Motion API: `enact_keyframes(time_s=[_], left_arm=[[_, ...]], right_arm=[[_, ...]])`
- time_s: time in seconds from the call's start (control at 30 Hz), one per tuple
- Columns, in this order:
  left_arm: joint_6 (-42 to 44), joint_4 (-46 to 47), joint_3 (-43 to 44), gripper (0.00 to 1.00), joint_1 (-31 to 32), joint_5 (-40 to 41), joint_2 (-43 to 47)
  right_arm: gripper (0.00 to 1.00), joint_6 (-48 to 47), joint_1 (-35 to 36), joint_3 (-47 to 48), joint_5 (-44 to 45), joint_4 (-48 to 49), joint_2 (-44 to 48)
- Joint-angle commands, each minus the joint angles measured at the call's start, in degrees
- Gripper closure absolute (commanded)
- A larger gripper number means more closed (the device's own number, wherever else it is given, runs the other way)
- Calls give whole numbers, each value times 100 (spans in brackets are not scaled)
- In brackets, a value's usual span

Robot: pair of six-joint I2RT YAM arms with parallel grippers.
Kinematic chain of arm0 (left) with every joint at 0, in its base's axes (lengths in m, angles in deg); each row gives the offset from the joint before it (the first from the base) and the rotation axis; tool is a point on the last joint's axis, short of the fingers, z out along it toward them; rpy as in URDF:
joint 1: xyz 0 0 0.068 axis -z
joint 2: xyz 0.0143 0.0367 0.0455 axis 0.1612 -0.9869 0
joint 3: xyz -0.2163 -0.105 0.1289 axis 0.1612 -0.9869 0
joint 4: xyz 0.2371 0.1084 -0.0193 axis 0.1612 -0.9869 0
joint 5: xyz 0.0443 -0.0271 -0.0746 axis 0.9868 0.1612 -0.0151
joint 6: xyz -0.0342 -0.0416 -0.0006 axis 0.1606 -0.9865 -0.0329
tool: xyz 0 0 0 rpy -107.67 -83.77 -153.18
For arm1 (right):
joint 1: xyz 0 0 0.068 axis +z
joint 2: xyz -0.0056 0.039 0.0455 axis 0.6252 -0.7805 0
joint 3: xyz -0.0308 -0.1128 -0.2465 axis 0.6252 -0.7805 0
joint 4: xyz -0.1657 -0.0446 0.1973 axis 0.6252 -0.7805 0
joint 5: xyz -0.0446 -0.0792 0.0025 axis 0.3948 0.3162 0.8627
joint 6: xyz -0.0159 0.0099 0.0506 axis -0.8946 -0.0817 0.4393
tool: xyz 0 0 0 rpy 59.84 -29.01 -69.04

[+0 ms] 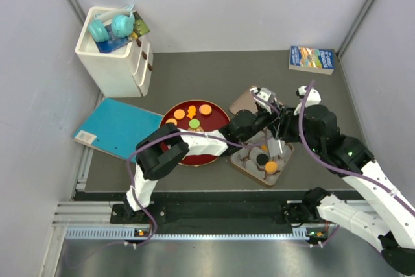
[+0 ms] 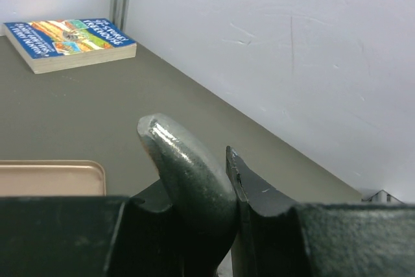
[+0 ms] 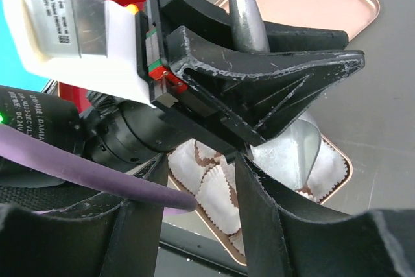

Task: Pack the cookies

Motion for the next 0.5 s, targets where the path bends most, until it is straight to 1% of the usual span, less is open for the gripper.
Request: enact_keyframes(time_s=[0.0, 0.13, 0.23, 0.3, 0.33, 0.37, 0.43, 0.47], left_arm=[[307, 607, -155, 100, 68, 45, 523], [491, 669, -261, 100, 51, 308, 690], [553, 722, -524, 100, -37, 589, 1058], [492, 748, -954, 100, -273, 967, 1515], [335, 783, -1338, 100, -388, 1099, 1699], [238, 792, -1533, 100, -667, 1283, 2093], [-25, 705, -1903, 100, -976, 1451, 2516], [-70, 635, -2209, 100, -1282, 1504, 2936]], right_arm=[[54, 91, 21, -50, 49, 214, 44], [54, 100, 29, -50, 57, 214, 35], [54, 74, 29, -42, 49, 232, -44], [53, 38, 29, -33, 22, 302, -123], [52, 21, 21, -15, 5, 337, -262], [52, 21, 29, -6, -4, 424, -368], [50, 3, 29, 2, -65, 582, -649], [50, 3, 29, 11, -101, 757, -764]])
